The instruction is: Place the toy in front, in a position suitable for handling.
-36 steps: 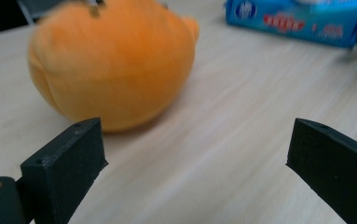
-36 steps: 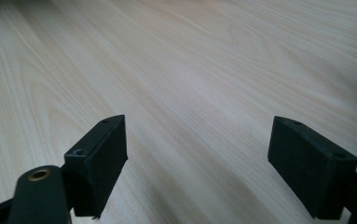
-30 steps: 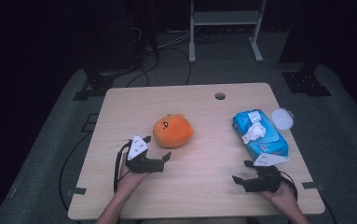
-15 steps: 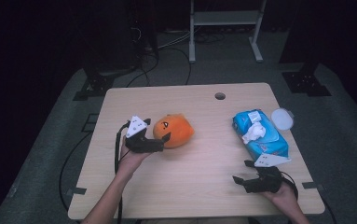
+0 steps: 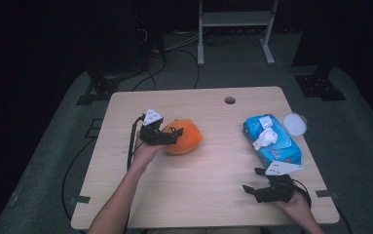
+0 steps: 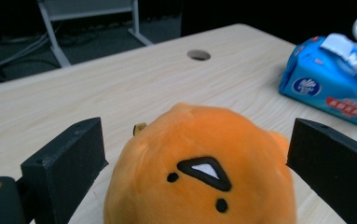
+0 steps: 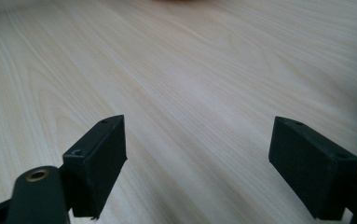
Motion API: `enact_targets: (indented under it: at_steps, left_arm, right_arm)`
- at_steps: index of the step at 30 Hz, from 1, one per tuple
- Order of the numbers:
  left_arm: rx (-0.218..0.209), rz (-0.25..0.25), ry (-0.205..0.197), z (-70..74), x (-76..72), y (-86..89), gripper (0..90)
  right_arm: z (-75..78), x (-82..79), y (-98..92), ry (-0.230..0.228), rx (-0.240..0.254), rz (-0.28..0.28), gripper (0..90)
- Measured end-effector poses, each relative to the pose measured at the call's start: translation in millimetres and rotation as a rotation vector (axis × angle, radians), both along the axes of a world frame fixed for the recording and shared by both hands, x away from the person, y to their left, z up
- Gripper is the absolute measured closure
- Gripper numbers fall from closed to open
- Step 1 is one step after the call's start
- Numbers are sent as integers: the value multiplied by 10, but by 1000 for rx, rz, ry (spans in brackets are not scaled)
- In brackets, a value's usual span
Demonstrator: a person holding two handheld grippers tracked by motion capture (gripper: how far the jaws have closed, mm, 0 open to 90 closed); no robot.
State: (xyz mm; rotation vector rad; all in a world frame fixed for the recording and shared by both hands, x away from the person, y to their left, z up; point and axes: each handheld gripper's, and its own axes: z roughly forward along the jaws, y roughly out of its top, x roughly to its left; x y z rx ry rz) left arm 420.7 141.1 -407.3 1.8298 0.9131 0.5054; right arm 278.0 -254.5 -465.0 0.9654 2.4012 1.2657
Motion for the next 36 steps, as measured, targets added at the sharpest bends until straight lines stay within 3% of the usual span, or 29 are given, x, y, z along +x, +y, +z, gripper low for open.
enact_targets:
  at_steps: [3, 6, 8, 9, 14, 18, 23, 31, 36]
  left_arm:
    - [9, -5, 16, -50, 41, -33, 37]
    - [75, -22, 74, -192, 103, -111, 36]
    - [69, -24, 80, -230, 109, -128, 26]
    - [67, -14, 59, -265, 97, -144, 26]
    - [62, -19, 42, -304, 66, -148, 23]
    - [67, -21, 58, -302, 64, -137, 23]
    - [94, -28, 54, -302, 56, -150, 20]
    - [88, -33, 55, -309, 56, -152, 19]
    - [107, -60, 50, -310, 51, -137, 20]
  right_arm:
    - [6, -8, 13, -4, 2, 5, 178]
    - [-9, -2, 29, 7, -15, 14, 178]
    - [-2, -9, 28, 2, -13, 17, 178]
    - [5, -15, 27, -1, -10, 16, 178]
    - [13, -20, 29, -6, -7, 18, 178]
    - [14, -25, 36, -8, -9, 21, 179]
    - [9, -22, 47, -9, -14, 23, 178]
    - [8, -29, 54, -10, -18, 29, 179]
    - [14, -38, 55, -15, -19, 34, 179]
